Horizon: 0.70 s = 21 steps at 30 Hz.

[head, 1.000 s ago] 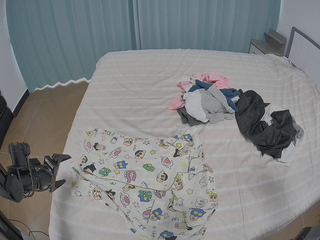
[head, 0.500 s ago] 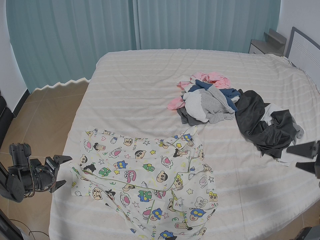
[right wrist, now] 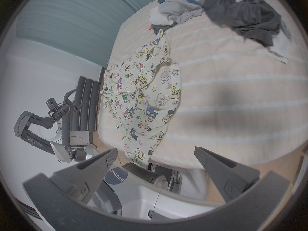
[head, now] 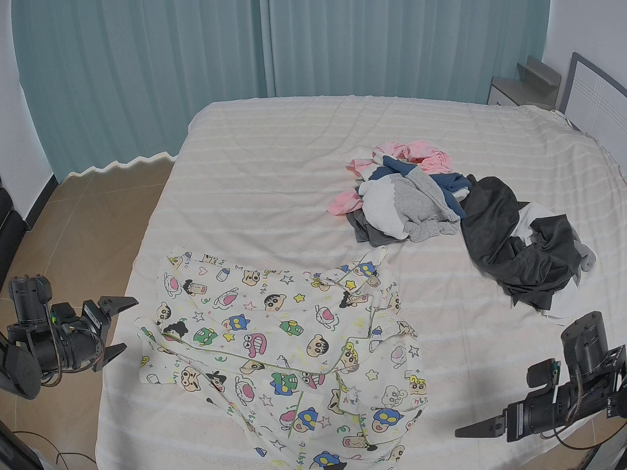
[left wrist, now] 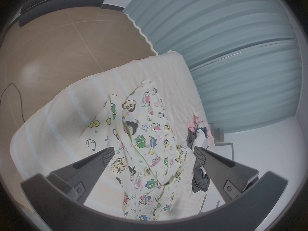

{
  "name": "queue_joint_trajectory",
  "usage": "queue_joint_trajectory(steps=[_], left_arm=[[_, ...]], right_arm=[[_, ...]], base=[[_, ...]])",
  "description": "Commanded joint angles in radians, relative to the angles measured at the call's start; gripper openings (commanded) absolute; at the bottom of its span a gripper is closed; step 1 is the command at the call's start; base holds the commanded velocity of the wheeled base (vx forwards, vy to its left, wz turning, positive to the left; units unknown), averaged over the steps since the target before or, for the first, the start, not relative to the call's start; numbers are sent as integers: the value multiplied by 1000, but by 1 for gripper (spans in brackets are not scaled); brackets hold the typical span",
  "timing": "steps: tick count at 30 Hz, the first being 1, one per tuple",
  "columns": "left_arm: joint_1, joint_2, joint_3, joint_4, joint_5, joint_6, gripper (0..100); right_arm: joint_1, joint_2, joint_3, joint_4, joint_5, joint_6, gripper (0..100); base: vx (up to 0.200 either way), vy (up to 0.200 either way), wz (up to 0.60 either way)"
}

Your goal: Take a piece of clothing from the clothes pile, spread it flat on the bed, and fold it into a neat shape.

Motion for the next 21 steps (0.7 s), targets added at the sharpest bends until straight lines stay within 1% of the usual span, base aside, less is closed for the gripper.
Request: queue_joint_trajectory(steps=[1,2,5,6,7,12,16,18,19,20,21], left_arm=[[7,-170,-1,51,-39,26,100],[31,-195,-1,73,-39,79,100],[79,-218,-1,114,-42,184,100],[88,-221,-1,122,-45,197,100],[110,-232,-2,147,-63,226,100],[114,-242,-4,231,-171,234,100],[114,-233,-5,245,-182,237,100],[114,-230,-5,245,-183,240,100],[114,-230,-5,245,-183,240,100],[114,-230,-4,245,-183,240,100],[114,-229,-4,245,-183,240,100]], right_arm=[[-10,265,22,-154,52,-42,100],[-30,291,27,-207,58,-40,100],[-51,345,37,-299,78,-40,100],[-54,355,40,-317,81,-40,100],[-60,385,43,-368,89,-40,100],[-73,524,39,-506,97,-40,100],[-76,633,43,-625,93,-39,100],[-92,668,33,-705,93,-33,100],[-96,673,30,-719,95,-33,100],[-111,699,4,-796,93,-31,100],[-114,716,-21,-822,93,-31,100]], base=[[0,0,0],[0,0,0],[0,0,0],[0,0,0],[0,0,0],[0,0,0],[0,0,0],[0,0,0],[0,0,0],[0,0,0],[0,0,0]])
